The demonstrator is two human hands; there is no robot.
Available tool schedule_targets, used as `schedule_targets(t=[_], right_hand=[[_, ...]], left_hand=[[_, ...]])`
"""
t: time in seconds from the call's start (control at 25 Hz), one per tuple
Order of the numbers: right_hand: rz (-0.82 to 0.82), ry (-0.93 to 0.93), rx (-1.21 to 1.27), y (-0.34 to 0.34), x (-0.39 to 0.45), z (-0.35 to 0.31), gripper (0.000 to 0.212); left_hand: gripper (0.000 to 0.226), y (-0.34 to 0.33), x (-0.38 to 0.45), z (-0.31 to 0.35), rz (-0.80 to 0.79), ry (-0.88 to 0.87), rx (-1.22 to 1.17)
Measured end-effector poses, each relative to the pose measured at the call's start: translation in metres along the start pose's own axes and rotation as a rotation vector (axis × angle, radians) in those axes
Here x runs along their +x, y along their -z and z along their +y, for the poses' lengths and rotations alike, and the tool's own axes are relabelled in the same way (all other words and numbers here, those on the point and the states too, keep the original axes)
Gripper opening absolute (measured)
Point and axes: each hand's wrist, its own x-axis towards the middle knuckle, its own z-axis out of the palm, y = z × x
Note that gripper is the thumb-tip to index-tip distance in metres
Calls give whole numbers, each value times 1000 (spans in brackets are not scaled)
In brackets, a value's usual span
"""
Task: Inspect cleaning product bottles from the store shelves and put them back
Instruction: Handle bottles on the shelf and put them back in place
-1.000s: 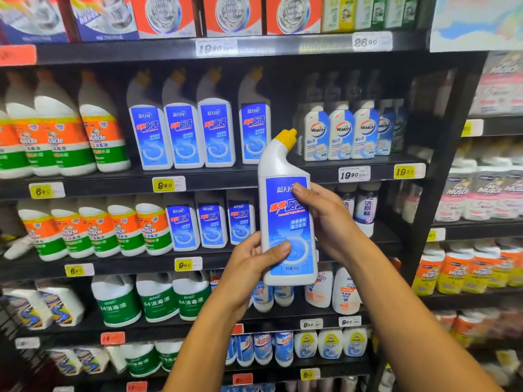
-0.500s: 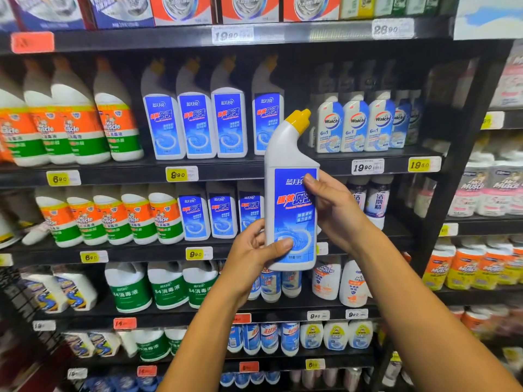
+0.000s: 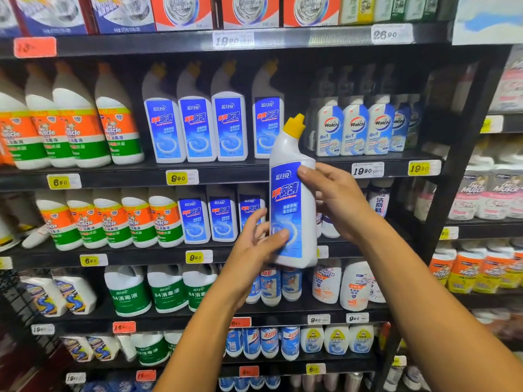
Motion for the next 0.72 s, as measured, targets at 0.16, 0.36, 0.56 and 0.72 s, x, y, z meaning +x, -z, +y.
schedule_targets(t=[0.16,0.36,0.56,0.72], right_hand=[[115,113,-113,-14,-1,7,11],[60,-21,-66,1,6,5,20],[-120,-107,38,-2,1,-1,24],[-59,17,-3,-5,-5,-8,21]], left_hand=[[103,-25,4,-20,124,-93,277],[100,1,2,-17,-92,37,-232],[88,3,-7,-10,-463,129,-535],[82,7,-9,-7,-119,69,-198]])
